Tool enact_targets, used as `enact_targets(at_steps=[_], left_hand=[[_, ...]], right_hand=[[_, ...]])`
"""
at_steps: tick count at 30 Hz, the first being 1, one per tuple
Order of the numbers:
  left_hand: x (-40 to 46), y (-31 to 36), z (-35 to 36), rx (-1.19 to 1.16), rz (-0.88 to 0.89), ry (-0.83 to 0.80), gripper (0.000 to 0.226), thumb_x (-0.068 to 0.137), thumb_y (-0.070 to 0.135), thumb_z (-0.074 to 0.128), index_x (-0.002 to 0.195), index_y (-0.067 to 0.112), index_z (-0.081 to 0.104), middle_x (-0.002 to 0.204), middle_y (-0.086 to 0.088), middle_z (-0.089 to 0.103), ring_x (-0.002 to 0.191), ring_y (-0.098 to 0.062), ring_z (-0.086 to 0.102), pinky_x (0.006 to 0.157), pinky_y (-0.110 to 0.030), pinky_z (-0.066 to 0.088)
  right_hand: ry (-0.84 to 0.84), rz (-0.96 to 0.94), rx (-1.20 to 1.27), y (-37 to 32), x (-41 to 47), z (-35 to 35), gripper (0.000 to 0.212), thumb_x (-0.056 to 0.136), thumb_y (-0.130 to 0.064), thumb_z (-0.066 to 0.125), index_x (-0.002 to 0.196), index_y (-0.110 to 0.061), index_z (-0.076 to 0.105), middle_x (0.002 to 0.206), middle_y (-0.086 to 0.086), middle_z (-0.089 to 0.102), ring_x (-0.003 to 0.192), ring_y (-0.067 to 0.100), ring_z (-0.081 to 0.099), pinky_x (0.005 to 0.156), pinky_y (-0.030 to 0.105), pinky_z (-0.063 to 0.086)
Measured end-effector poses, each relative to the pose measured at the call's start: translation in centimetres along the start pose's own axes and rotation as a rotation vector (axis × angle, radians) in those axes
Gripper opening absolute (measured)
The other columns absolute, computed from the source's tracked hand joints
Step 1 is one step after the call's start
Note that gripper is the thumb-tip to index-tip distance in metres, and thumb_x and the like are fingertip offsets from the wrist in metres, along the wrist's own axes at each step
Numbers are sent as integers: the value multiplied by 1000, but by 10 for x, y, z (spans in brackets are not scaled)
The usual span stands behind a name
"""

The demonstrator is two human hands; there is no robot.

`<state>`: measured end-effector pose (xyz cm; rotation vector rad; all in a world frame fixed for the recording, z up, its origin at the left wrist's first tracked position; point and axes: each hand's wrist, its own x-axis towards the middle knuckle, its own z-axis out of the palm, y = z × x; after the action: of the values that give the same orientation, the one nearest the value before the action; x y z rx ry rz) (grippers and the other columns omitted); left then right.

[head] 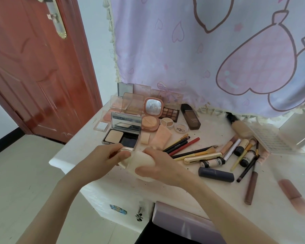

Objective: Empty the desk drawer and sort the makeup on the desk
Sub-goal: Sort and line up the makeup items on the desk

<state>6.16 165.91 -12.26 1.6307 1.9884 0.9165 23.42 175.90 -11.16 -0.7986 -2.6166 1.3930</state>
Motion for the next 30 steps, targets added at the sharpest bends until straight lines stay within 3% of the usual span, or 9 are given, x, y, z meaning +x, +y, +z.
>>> enact_targets(at_steps=[2,5,8,10,15,20,22,25,30], left_hand=[[-3,-12,-7,-18,-63,17,67,63,77,35,72,17,61,70,-7,59,65,-11,52,63,-21,39],[-10,-29,-29,-134,-158,99,48,70,68,41,58,23,54,62,1,51,66,-18,51,71,-35,44],[-13,-44,-43,-175,-263,329,43,89,45,53,59,14,50,60,1,44,60,-17,44,61,-26,35],[-14,-57,-44,-141,-351,483,35,94,30,49,65,10,53,62,-3,49,60,-20,45,57,-26,33],[-16,-81,-30,-133,-489,701,16,87,27,62,88,12,57,85,-5,61,84,-27,57,76,-36,43],[-7,-90,-22,-70,-570,688,33,76,40,72,94,17,58,88,-1,59,98,-27,57,92,-41,43],[-2,-91,-21,11,-583,722,31,79,39,70,95,15,60,91,2,59,107,-27,51,99,-42,36],[0,-93,-18,95,-621,788,31,81,38,66,95,12,56,96,0,62,111,-25,43,92,-35,24],[2,-95,-7,158,-658,839,30,80,32,65,92,8,53,93,-8,63,107,-28,43,89,-38,23]], right_hand=[[-1,-27,-14,-5,8,8,33,84,-27,65,113,-18,52,95,-7,54,92,17,57,78,33,53],[13,-55,-60,-10,20,16,35,83,-29,64,114,-18,51,105,2,58,93,21,58,81,40,54],[110,-74,-36,-20,35,21,34,84,-32,64,111,-16,53,102,-1,59,90,18,57,75,32,51],[173,-81,28,-32,48,23,29,83,-32,66,105,-14,56,93,-4,58,82,15,54,65,24,44],[191,-120,168,-59,105,26,32,79,-17,70,108,-7,62,97,3,60,86,15,52,66,20,42],[272,-101,68,-64,155,43,31,74,-19,73,101,-5,64,100,6,60,87,17,50,60,19,34],[303,-85,17,-63,166,52,37,74,-24,73,104,-7,64,108,10,60,90,21,53,60,21,34],[332,-70,-46,-61,174,60,43,76,-24,71,113,-4,61,114,14,57,102,28,55,76,28,38],[315,-57,-105,-59,177,58,41,81,-16,64,118,1,58,118,16,55,105,31,55,89,35,44]])
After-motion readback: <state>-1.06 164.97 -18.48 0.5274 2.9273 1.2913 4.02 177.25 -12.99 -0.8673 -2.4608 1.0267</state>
